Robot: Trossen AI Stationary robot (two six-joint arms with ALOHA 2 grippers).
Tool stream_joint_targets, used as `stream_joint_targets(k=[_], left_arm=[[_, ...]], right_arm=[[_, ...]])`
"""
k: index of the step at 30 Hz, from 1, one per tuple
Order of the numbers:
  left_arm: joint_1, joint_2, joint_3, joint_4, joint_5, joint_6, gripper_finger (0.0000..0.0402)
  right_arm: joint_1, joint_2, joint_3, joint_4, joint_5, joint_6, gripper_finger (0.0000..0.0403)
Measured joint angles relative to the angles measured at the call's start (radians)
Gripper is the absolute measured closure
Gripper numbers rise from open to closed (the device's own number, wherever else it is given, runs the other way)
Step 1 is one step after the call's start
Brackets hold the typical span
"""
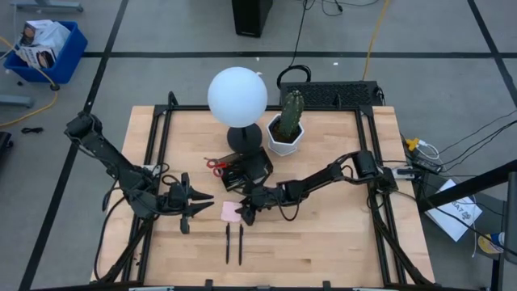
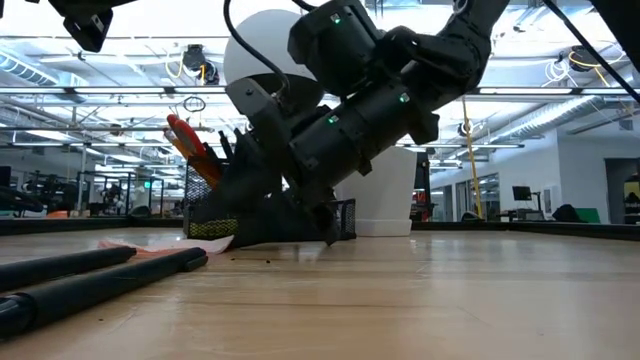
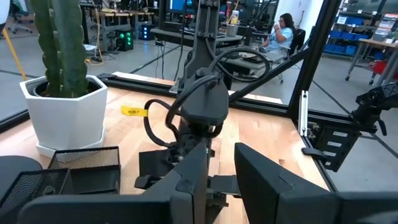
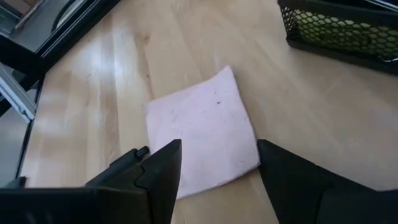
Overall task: Pick and place office supplies into organizer
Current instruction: Put the pink sticky note into the desk organizer
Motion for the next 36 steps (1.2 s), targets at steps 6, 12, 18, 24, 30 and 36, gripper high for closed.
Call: stream_joint_targets(k=[6, 12, 18, 24, 30, 36], left_arm=[[0.000, 0.000, 0.000, 0.000, 0.000, 0.000, 0.0314], [0.000, 0.001, 0.000, 0.000, 0.000, -0.003, 0.0314], [0.000, 0.001, 0.000, -0.002, 0.000, -0.001, 0.0314], [0.000, 0.001, 0.000, -0.006, 0.001, -0.005, 0.0314], [0.000, 0.002, 0.000, -0.012, 0.002, -0.006, 0.0314], [0.000, 0.002, 0.000, -0.039, 0.002, -0.027, 0.0314]], right_arm=[[0.002, 0.001, 0.000, -0.052, -0.020, 0.014, 0.0225], [0.002, 0.001, -0.001, -0.054, -0.024, -0.036, 0.0303], [0.002, 0.002, -0.002, -0.043, -0.022, -0.087, 0.0395], [0.010, -0.006, -0.002, -0.001, 0.000, -0.126, 0.0400], [0.021, -0.073, -0.009, -0.048, 0.013, -0.166, 0.0401], [0.042, -0.178, -0.007, -0.127, 0.132, -0.244, 0.0402]])
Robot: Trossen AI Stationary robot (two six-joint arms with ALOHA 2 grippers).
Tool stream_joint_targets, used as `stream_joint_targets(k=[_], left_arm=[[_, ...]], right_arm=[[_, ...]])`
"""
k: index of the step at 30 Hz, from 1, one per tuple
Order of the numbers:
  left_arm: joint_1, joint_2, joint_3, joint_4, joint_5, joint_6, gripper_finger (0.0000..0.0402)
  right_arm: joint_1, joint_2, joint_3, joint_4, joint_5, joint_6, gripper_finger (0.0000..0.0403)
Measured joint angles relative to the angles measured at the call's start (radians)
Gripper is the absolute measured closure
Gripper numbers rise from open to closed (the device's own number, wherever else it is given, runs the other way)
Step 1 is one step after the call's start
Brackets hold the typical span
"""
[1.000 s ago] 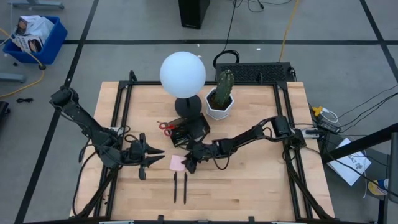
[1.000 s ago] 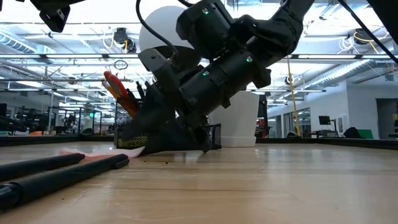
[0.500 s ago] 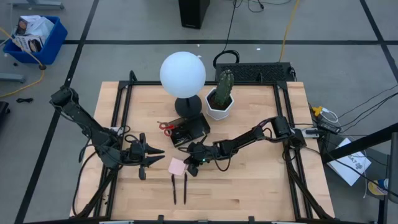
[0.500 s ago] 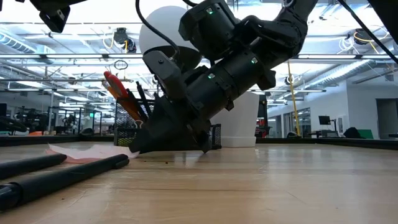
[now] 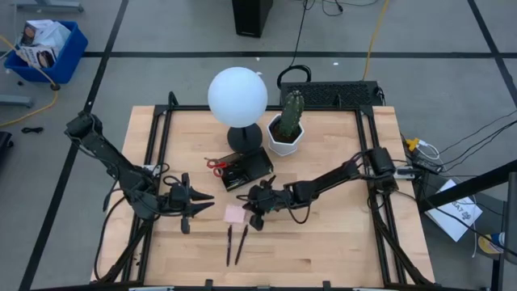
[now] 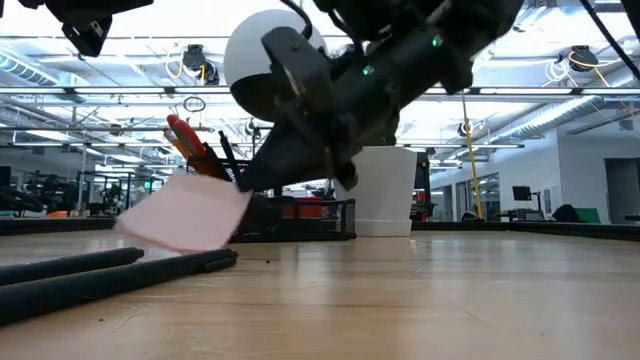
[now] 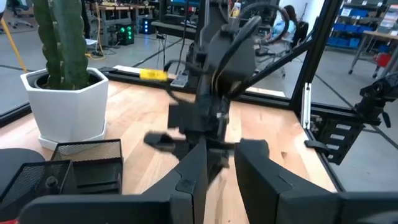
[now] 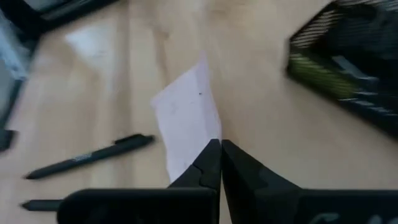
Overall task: Pick and place office supplies into organizer
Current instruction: Put the pink sticky note into the desk organizer
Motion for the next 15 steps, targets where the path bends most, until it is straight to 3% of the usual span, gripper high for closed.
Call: stream_joint_targets(k=[8, 15], left_arm=[[0.000, 0.000, 0.000, 0.000, 0.000, -0.003, 0.0314], [0.000, 0.000, 0.000, 0.000, -0.001, -0.003, 0.0314]], right_arm=[[0.012, -0.087, 0.001, -0.129, 0.157, -0.049, 0.0402], [0.011, -0.156, 0.001, -0.259, 0.230, -0.077, 0.0402]])
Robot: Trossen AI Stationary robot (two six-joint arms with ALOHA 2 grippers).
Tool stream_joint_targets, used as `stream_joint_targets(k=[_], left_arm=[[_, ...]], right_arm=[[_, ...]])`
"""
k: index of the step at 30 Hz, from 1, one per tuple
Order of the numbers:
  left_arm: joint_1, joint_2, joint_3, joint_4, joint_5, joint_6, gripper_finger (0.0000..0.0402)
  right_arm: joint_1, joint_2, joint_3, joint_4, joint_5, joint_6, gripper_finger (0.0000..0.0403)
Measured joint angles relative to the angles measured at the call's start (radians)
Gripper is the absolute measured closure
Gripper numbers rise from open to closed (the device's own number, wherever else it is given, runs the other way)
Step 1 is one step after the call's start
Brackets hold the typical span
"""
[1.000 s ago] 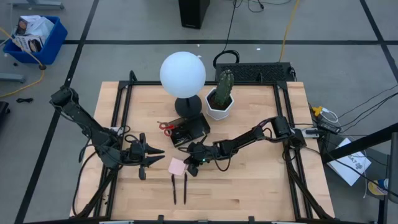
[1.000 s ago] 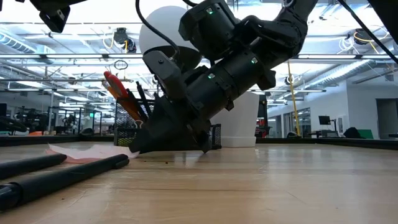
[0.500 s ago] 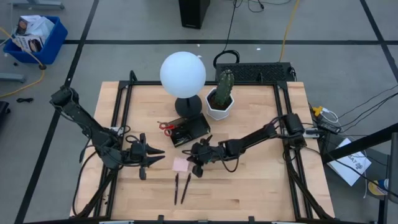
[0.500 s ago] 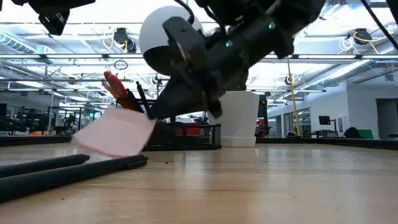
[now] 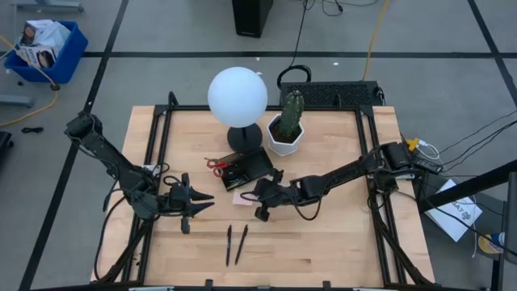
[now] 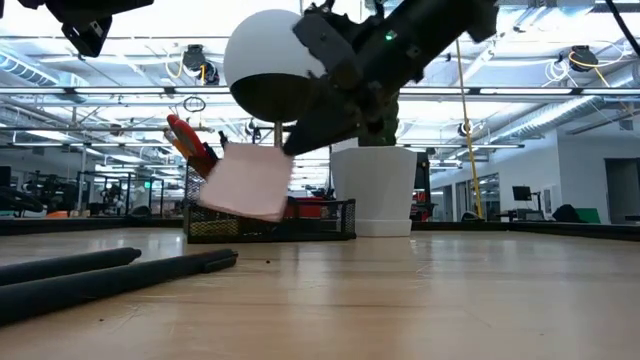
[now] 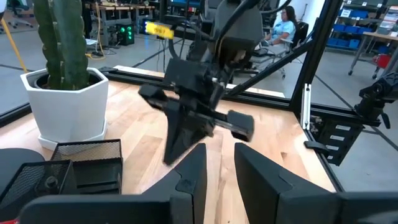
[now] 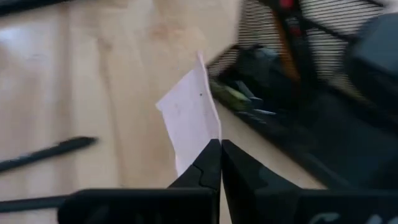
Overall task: Pick and place office supplies into organizer
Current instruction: Put the pink sticky note into the desk organizer
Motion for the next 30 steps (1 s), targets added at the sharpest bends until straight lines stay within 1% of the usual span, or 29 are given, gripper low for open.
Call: stream_joint_targets(k=[7, 9, 13, 16, 19, 21, 24, 27, 30], left_arm=[[0.000, 0.000, 0.000, -0.011, 0.000, -0.001, 0.0314], [0.003, 0.000, 0.000, -0.014, 0.000, -0.001, 0.0314], [0.012, 0.000, 0.000, -0.016, 0.000, -0.016, 0.0314], [0.018, 0.008, 0.000, -0.017, 0.000, -0.029, 0.0314], [0.023, 0.023, 0.000, -0.016, 0.000, -0.042, 0.0314], [0.028, 0.038, 0.000, -0.015, 0.000, -0.051, 0.0314], [0.033, 0.054, 0.000, -0.014, 0.000, -0.053, 0.0314], [0.035, 0.064, 0.000, -0.012, 0.001, -0.053, 0.0314], [0.035, 0.066, 0.000, -0.007, 0.001, -0.054, 0.0314]], right_arm=[[0.000, -0.114, 0.002, -0.196, 0.186, -0.022, 0.0403], [-0.012, -0.138, 0.002, -0.231, 0.195, -0.079, 0.0403], [-0.053, -0.172, 0.002, -0.229, 0.192, -0.208, 0.0403], [-0.093, -0.171, 0.002, -0.247, 0.157, -0.341, 0.0403], [-0.140, -0.157, 0.002, -0.282, 0.125, -0.390, 0.0403], [-0.170, -0.156, 0.001, -0.307, 0.085, -0.444, 0.0403], [-0.203, -0.146, -0.005, -0.276, 0.035, -0.544, 0.0403], [-0.218, -0.144, -0.020, -0.253, 0.014, -0.622, 0.0403], [-0.235, -0.145, -0.029, -0.229, -0.051, -0.669, 0.0403]])
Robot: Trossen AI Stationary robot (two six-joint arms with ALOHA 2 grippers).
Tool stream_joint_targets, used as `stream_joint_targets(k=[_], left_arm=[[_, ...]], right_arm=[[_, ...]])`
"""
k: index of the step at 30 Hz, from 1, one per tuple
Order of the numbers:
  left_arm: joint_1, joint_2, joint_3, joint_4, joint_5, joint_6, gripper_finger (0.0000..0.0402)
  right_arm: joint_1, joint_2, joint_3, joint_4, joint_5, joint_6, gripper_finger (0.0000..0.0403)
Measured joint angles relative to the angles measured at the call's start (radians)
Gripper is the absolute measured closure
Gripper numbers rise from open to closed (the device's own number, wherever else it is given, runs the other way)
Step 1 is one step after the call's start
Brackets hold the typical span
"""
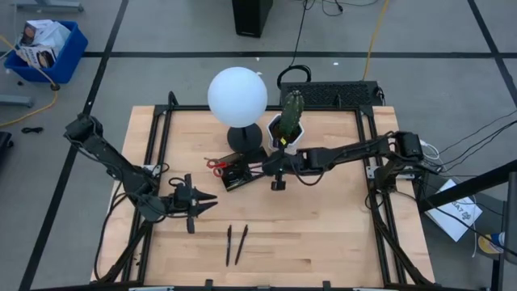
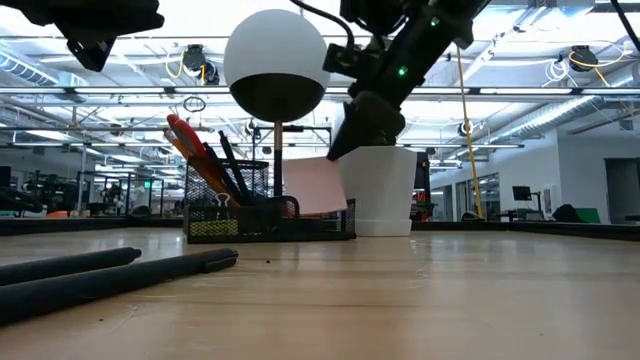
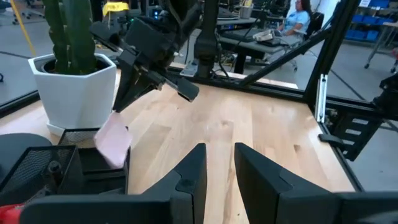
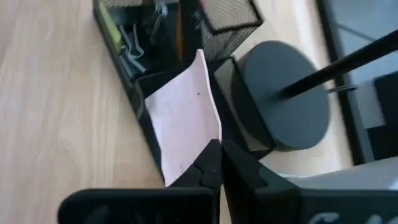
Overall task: Pick and place office supplies into organizer
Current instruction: Put the pink sticky note into the desk organizer
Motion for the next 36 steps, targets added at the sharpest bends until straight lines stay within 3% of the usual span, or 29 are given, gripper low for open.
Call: stream_joint_targets(k=[10, 17, 22, 30, 36], left_arm=[[0.000, 0.000, 0.000, 0.002, 0.000, -0.002, 0.0314], [0.001, 0.000, 0.000, 0.014, 0.000, 0.000, 0.0314], [0.001, 0.000, 0.000, 0.013, 0.000, -0.001, 0.0314], [0.001, 0.000, 0.000, 0.013, 0.000, -0.001, 0.0314], [0.001, 0.000, 0.000, 0.013, 0.000, -0.001, 0.0314]], right_arm=[[-0.018, 0.037, -0.018, 0.141, -0.052, -0.116, 0.0403], [-0.039, 0.057, -0.020, 0.116, -0.053, -0.111, 0.0403], [-0.076, 0.055, -0.020, 0.109, -0.172, -0.051, 0.0403], [-0.126, 0.055, -0.020, 0.097, -0.195, -0.021, 0.0393], [-0.166, 0.055, -0.019, 0.089, -0.335, -0.023, 0.0374]])
